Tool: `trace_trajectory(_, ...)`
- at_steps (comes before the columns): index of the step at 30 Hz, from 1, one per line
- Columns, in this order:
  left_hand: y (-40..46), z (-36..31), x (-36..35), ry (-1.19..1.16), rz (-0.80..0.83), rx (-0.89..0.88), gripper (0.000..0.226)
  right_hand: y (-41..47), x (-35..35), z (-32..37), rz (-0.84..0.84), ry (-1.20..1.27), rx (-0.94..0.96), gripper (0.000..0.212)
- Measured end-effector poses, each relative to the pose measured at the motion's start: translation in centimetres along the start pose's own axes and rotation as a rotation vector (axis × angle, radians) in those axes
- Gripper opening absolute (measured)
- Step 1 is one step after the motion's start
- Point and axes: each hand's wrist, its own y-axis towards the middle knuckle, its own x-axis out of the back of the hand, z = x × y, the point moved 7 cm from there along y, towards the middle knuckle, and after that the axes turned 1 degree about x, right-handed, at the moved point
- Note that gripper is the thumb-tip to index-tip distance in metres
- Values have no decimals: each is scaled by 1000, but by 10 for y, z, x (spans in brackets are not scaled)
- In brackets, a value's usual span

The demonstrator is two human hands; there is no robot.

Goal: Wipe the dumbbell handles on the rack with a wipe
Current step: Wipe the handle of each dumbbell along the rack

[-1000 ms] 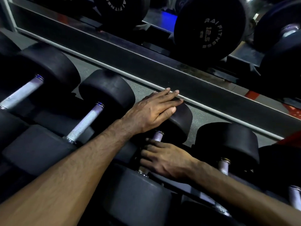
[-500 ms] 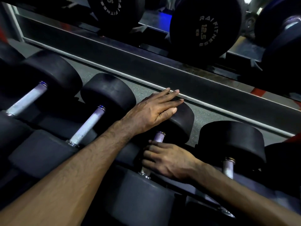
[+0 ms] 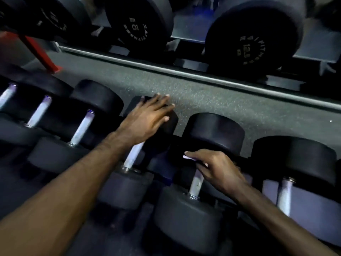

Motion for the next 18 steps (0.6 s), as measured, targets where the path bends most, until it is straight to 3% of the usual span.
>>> trace_trajectory(3, 1, 29, 10, -27, 149, 4, 61, 8, -4, 17, -136, 240, -279, 33)
trace_trajectory(5, 3, 36, 13, -18, 264, 1, 60, 10, -11, 30, -142, 327, -435, 34)
trace_trajectory(10, 6, 28, 22, 75, 496, -36, 83, 12, -32, 64, -129, 538, -760, 24)
trace_trajectory(18, 15, 36, 22, 207, 528, -135, 88, 46, -54, 68, -271, 531, -1019, 21)
